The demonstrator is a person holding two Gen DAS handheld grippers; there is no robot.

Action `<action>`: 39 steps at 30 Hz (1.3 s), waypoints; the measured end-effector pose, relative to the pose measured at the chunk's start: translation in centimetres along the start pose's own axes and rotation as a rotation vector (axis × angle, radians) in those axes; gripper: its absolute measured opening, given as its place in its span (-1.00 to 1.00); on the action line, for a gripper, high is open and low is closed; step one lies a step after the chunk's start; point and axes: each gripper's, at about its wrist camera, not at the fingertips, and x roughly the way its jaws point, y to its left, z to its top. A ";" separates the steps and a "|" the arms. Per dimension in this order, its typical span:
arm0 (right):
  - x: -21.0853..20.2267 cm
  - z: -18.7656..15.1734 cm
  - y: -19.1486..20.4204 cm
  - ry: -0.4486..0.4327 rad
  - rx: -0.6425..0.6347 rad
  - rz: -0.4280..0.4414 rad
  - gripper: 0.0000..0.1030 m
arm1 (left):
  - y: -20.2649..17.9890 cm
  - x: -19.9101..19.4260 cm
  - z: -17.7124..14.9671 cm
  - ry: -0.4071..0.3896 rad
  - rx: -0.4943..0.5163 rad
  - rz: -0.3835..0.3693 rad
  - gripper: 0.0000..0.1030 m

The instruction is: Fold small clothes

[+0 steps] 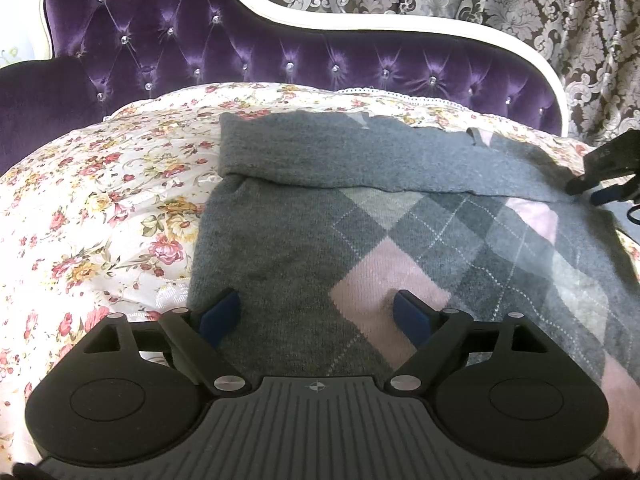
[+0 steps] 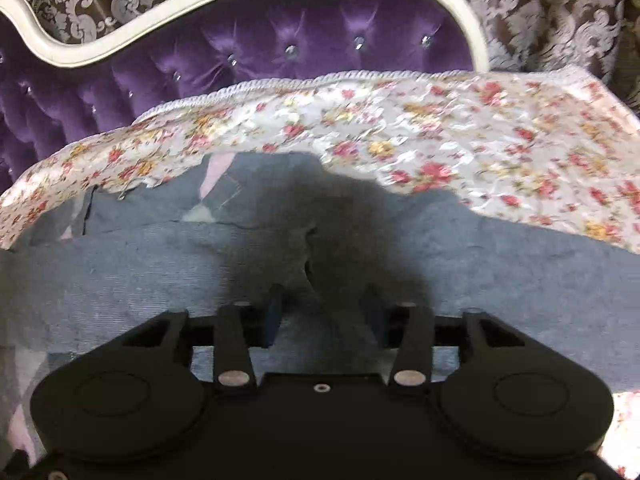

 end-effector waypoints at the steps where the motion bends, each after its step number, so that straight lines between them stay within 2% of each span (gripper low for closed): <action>1: -0.6 -0.1 0.1 -0.037 -0.004 -0.011 0.06 | 0.0 0.0 0.0 0.002 0.000 -0.002 0.74; 4: -1.8 -0.2 1.3 -0.121 -0.062 -0.009 0.18 | 0.0 0.1 0.0 0.007 0.005 -0.003 0.80; 6: -1.8 -0.5 2.6 -0.141 -0.110 -0.001 0.32 | -0.1 0.1 0.0 0.009 0.007 -0.003 0.82; 9: -0.3 -0.6 4.2 -0.117 -0.148 0.008 0.32 | -0.1 0.2 0.0 0.010 0.006 -0.003 0.85; 12: 2.0 -0.9 5.1 -0.055 -0.171 -0.028 0.38 | -0.1 0.2 0.0 0.014 0.006 -0.002 0.89; 14: 2.3 -1.3 5.0 -0.081 -0.188 -0.047 0.50 | -0.2 0.2 0.0 0.015 0.008 0.000 0.90; 16: 1.6 -1.3 4.2 -0.079 -0.156 -0.013 0.51 | -0.2 0.2 0.0 0.016 0.008 0.000 0.91; 18: 0.0 -1.4 2.7 -0.116 -0.094 0.048 0.51 | -0.2 0.2 0.0 0.018 0.010 0.001 0.92; 21: -2.4 -1.6 -0.4 -0.176 -0.008 0.092 0.53 | -0.3 0.2 0.0 0.019 0.015 0.005 0.92; 26: -5.5 -2.8 -8.6 -0.223 0.184 0.089 0.53 | -0.3 0.3 0.0 0.020 0.016 0.007 0.93; 28: -6.3 -3.5 -11.8 -0.227 0.245 0.071 0.53 | -0.3 0.3 0.0 0.020 0.016 0.008 0.93; 39: -10.2 -8.3 -26.8 -0.241 0.443 -0.172 0.53 | -0.3 0.4 0.0 0.026 0.019 0.021 0.99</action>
